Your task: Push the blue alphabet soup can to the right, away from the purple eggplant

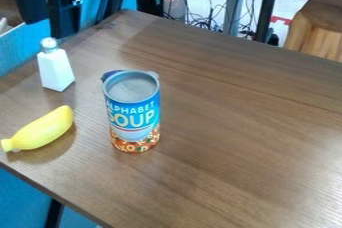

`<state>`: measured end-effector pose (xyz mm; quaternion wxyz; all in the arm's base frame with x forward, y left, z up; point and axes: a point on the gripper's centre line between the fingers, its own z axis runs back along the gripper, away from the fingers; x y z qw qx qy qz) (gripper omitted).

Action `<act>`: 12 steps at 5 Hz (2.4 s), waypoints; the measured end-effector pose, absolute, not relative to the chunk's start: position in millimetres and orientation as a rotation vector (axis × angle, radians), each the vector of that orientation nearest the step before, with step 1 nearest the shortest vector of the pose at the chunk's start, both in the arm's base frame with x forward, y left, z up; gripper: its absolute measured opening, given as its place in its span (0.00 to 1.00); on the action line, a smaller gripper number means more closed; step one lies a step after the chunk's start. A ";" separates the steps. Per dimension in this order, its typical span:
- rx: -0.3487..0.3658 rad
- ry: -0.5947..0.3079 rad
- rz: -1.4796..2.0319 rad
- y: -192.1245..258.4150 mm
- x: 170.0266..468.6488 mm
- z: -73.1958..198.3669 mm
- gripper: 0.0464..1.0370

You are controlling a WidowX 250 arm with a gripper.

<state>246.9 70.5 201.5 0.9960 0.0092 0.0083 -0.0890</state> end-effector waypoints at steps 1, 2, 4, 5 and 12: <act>0.009 0.038 -0.179 70.0 247.4 194.5 0.96; 0.017 -0.020 -0.172 83.3 254.7 192.4 0.96; 0.074 -0.018 -0.177 99.3 264.7 163.0 0.96; 0.030 0.005 -0.210 94.0 266.7 140.2 0.96; -0.144 -0.001 -0.651 -119.4 277.1 94.0 0.96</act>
